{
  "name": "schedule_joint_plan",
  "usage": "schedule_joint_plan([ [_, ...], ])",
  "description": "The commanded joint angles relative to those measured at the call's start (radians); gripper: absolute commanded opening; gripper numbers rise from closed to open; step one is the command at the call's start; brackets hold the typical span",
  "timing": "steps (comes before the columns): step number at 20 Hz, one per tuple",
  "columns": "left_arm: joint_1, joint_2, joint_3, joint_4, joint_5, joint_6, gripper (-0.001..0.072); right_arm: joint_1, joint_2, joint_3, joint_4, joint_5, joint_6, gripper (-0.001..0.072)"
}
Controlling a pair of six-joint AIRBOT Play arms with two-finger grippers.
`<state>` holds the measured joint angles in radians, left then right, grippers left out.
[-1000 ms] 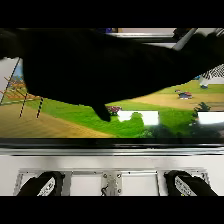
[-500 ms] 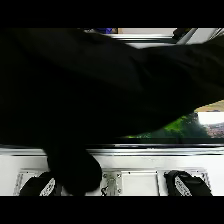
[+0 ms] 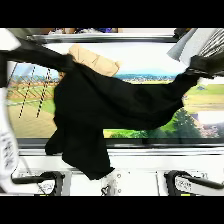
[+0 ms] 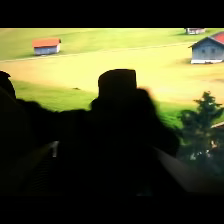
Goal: Fold the clothes and pants, and hang the long-sleeved shirts on hangers.
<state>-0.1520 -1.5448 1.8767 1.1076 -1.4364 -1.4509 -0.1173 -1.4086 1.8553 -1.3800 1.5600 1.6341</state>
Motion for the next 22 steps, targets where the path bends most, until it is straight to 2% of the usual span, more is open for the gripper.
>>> schedule_joint_plan([
  [1, -0.039, -0.240, 0.002, 0.045, 0.034, -0.047, 0.0017, -0.053, -0.183, -0.005, 0.034, -0.140, -0.007, 0.0642],
  [5, 0.005, -0.314, 0.001, 0.045, 0.023, -0.092, 0.0017, -0.185, -0.159, -0.036, 0.035, -0.088, -0.128, 0.0643],
  [9, 0.021, -0.315, 0.001, 0.045, 0.022, -0.091, 0.0017, -0.325, -0.044, -0.353, 0.075, -0.140, -0.124, 0.0643],
  [11, 0.018, -0.315, 0.001, 0.045, 0.027, -0.091, 0.0017, -0.354, 0.013, -0.585, 0.100, -0.230, -0.124, 0.0643],
  [15, 0.000, -0.315, 0.001, 0.045, 0.035, -0.090, 0.0017, -0.328, 0.032, -0.941, 0.308, -0.457, -0.167, 0.0643],
  [18, 0.000, -0.315, 0.001, 0.045, 0.052, -0.090, 0.0017, -0.264, 0.009, -1.043, 0.439, -0.583, -0.226, 0.0643],
  [21, 0.000, -0.315, 0.001, 0.045, 0.052, -0.090, 0.0017, -0.190, -0.012, -1.044, 0.443, -0.621, -0.236, 0.0642],
  [22, 0.000, -0.315, 0.001, 0.045, 0.053, -0.090, 0.0017, -0.169, -0.014, -1.044, 0.442, -0.633, -0.237, 0.0621],
])
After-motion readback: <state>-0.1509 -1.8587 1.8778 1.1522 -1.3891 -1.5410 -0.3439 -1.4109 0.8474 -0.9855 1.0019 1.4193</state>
